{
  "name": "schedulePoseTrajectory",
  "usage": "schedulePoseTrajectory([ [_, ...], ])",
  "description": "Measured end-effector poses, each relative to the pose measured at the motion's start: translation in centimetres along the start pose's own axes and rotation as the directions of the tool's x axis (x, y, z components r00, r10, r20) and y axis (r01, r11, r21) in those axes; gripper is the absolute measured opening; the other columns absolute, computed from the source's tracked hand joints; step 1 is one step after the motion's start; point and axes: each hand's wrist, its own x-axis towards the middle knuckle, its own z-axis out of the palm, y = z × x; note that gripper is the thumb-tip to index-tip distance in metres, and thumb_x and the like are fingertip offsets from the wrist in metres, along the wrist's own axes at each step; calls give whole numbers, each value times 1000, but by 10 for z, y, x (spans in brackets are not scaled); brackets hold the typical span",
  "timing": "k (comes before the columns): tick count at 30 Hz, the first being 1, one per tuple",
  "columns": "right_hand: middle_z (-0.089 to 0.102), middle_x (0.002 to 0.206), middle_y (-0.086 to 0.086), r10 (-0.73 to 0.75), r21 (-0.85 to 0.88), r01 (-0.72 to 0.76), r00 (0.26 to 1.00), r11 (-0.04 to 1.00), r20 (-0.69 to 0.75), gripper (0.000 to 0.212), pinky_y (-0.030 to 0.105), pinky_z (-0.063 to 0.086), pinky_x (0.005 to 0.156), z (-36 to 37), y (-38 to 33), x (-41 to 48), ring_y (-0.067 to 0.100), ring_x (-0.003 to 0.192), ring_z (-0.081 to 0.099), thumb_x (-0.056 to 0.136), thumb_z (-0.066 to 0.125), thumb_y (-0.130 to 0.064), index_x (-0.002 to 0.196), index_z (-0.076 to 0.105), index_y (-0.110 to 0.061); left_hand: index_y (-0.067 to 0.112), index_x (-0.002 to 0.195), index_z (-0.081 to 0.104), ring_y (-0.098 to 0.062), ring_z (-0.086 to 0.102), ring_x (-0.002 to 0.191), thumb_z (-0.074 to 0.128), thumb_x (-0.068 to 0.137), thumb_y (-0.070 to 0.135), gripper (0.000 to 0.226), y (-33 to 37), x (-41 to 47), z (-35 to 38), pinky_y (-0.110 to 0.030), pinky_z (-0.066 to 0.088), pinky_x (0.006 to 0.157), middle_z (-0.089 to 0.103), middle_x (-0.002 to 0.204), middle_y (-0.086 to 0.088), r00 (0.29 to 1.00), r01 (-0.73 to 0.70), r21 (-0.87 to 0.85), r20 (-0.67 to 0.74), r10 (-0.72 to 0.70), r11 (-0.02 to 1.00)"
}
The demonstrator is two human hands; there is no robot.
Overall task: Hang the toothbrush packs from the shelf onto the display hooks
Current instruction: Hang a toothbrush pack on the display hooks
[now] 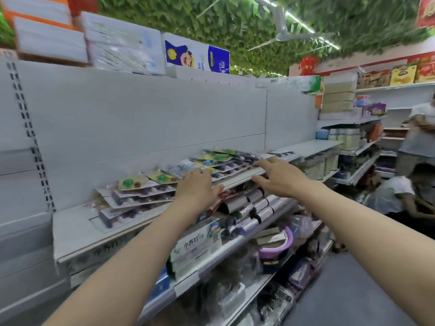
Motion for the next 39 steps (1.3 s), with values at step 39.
schedulePoseTrajectory([
  [39,48,145,6,-259,290,216,959,932,117,59,41,42,101,180,508,415,27,128,50,96,45,-60,141,49,-22,14,135,54,-31,35,136,37,98,61,63,290,470,264,-44,40,105,55,138,-12,920,390,43,-43,-389,920],
])
